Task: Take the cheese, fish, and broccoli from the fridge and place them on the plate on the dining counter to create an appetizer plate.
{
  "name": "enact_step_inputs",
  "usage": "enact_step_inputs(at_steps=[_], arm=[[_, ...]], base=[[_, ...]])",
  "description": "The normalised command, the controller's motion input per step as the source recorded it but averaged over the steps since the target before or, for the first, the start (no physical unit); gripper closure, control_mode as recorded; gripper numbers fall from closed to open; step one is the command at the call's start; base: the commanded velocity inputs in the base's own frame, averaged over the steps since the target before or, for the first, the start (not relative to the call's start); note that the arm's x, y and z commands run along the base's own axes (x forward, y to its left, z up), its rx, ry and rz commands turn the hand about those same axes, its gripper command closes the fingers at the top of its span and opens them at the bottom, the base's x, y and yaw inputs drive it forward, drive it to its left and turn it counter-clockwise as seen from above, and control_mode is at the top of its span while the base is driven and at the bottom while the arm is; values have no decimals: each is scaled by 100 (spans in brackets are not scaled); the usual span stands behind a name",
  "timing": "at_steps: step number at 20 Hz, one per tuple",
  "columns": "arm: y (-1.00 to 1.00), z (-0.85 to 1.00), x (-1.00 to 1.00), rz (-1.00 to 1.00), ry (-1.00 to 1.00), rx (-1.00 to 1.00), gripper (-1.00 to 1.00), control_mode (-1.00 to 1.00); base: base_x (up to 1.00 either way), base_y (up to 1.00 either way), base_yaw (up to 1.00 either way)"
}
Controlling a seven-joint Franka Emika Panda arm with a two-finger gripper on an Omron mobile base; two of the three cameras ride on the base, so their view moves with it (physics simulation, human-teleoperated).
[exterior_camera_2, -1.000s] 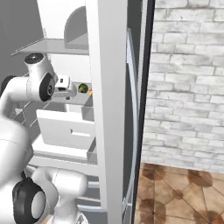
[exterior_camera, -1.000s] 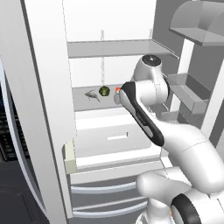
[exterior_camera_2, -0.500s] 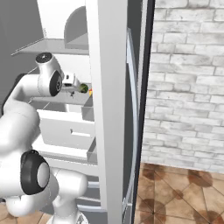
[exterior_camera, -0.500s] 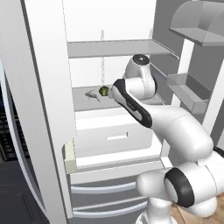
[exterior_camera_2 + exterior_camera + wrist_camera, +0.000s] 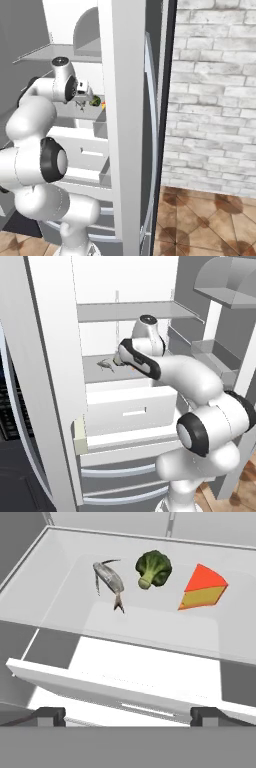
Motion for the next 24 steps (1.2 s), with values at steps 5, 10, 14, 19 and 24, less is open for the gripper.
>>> enact_step_inputs(at_steps=[5, 10, 14, 19, 24], arm=[[32, -34, 34, 2, 3, 4, -100, -100], [27, -47, 19, 0, 0, 2, -100, -100], [23, -37, 16, 0, 0, 1, -100, -100], [11, -18, 29, 0, 0, 0, -100, -100], [0, -7, 32, 0, 0, 0, -100, -100]], base=[[0, 0, 0], [0, 0, 0], [0, 0, 0], [0, 0, 0], [0, 0, 0]])
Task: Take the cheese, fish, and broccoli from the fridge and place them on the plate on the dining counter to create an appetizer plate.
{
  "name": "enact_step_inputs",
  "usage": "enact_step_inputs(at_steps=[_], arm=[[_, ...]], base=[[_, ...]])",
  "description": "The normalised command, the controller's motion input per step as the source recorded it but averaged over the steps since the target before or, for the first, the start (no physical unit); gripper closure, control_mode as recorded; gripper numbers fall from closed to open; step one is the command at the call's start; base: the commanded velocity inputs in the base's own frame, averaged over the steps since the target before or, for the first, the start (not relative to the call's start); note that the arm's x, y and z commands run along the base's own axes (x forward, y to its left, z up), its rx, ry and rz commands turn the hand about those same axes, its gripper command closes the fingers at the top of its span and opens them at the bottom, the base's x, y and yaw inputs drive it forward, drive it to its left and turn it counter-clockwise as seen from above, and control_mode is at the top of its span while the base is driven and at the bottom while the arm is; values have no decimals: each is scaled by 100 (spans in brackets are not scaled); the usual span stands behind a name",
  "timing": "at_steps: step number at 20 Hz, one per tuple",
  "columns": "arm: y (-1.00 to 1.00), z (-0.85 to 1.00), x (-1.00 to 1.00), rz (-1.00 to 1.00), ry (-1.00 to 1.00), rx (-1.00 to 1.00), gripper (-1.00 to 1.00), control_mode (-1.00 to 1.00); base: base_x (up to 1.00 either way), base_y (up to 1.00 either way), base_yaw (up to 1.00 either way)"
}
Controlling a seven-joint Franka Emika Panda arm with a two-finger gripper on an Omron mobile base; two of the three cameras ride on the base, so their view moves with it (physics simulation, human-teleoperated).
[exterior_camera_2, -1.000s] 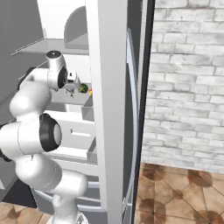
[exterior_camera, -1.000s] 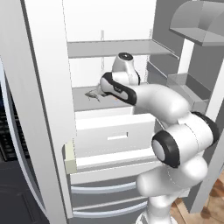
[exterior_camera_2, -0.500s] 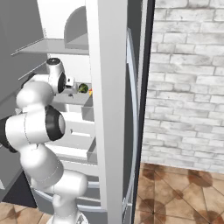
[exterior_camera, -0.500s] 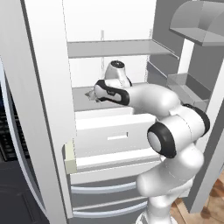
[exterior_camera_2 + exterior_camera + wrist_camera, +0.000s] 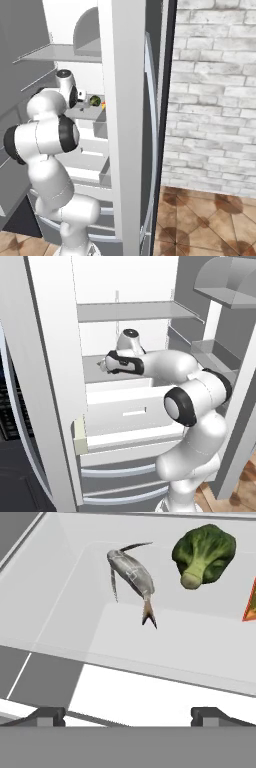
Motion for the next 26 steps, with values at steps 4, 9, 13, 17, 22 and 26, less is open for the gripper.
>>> enact_step_inputs(at_steps=[4, 9, 13, 17, 22, 26], arm=[[0, -9, 34, 0, 0, 0, -100, -100], [1, -9, 39, 0, 0, 0, -100, -100], [5, -16, 38, 0, 0, 0, -100, -100], [7, -22, 30, 0, 0, 0, -100, -100], [10, -21, 29, 0, 0, 0, -100, -100], [13, -15, 30, 0, 0, 0, -100, -100]], base=[[0, 0, 0], [0, 0, 0], [0, 0, 0], [0, 0, 0], [0, 0, 0], [0, 0, 0]])
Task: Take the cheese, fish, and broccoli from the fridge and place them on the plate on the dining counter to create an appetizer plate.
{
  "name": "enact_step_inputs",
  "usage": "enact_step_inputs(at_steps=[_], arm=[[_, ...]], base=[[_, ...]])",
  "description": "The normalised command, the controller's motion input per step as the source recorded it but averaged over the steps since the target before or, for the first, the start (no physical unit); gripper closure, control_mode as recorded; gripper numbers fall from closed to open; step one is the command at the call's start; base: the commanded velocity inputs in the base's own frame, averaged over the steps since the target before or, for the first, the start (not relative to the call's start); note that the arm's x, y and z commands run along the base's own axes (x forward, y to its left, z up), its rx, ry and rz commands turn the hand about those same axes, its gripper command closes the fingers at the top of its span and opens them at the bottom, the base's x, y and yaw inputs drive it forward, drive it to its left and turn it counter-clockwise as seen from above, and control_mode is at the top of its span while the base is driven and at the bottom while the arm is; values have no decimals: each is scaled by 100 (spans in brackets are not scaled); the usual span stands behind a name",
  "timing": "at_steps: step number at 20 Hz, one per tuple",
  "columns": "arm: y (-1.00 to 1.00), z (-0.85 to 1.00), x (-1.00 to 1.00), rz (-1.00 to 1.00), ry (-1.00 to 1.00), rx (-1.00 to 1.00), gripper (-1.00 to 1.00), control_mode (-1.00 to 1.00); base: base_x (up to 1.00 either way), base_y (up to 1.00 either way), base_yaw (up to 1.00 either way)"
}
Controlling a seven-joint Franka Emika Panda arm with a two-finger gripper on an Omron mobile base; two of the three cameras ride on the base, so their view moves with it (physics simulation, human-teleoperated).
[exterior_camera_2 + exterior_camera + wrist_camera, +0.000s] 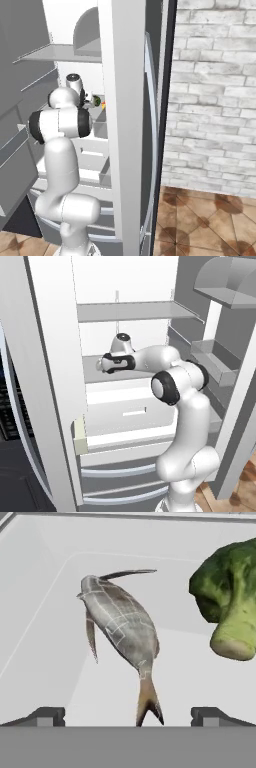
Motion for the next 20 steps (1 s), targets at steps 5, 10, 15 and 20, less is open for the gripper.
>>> enact_step_inputs(at_steps=[5, 10, 15, 20], arm=[[14, -13, 32, 0, 0, 0, -100, -100], [10, -14, 29, 0, 0, 0, -100, -100], [6, -14, 30, 0, 0, 0, -100, -100], [1, -16, 30, 0, 0, 0, -100, -100]], base=[[0, 0, 0], [0, 0, 0], [0, 0, 0], [0, 0, 0]])
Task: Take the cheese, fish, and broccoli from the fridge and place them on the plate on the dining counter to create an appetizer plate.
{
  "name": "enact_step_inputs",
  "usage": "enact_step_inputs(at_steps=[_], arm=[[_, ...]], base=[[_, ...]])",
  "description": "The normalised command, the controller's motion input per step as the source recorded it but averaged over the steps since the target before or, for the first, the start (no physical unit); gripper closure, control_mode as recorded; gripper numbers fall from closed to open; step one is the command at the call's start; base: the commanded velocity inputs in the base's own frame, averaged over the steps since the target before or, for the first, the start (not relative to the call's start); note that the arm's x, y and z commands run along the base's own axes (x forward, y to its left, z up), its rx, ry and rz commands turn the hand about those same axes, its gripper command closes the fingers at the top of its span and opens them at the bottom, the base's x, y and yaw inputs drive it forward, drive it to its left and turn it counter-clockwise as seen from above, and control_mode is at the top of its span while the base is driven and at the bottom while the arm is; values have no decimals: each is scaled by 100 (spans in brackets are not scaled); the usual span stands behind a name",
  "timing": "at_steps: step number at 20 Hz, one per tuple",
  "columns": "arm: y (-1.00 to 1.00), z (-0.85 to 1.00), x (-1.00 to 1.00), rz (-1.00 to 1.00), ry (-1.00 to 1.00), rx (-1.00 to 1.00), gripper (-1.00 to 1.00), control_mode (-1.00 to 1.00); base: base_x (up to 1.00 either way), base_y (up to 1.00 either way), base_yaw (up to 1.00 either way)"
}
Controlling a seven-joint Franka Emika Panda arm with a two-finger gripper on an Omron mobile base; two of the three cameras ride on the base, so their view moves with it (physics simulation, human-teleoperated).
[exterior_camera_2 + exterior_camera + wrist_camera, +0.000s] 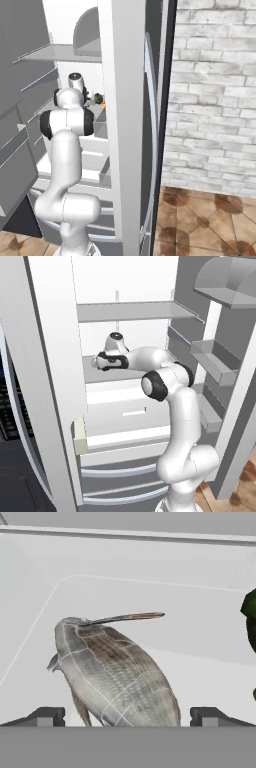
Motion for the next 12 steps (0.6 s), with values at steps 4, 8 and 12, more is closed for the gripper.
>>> enact_step_inputs(at_steps=[4, 8, 12], arm=[[0, -38, 4, 0, 0, 1, -100, -100], [11, -64, -1, 0, 0, 0, 100, -100], [16, -56, -10, 0, 0, 0, 100, -100]], base=[[0, 0, 0], [0, 0, 0], [0, 0, 0]])
